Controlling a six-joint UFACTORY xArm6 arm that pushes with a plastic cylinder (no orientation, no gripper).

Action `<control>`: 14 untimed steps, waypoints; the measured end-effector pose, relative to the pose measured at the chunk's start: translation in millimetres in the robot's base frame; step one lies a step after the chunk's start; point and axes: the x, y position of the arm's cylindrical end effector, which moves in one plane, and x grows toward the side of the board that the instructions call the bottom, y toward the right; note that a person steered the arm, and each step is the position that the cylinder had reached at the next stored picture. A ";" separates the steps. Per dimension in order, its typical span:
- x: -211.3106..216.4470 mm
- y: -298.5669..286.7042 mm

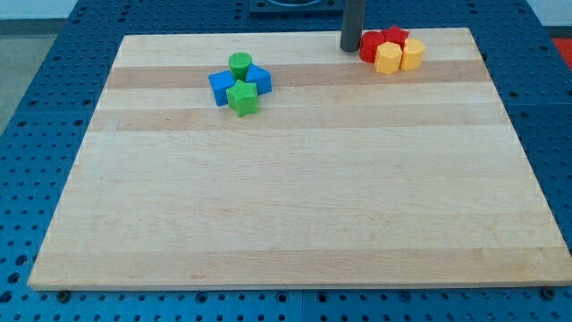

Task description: Adjust the blue and green blocks

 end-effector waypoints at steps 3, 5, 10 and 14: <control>121.3 -8.3; 111.2 -18.5; 21.1 -193.3; 35.5 -193.6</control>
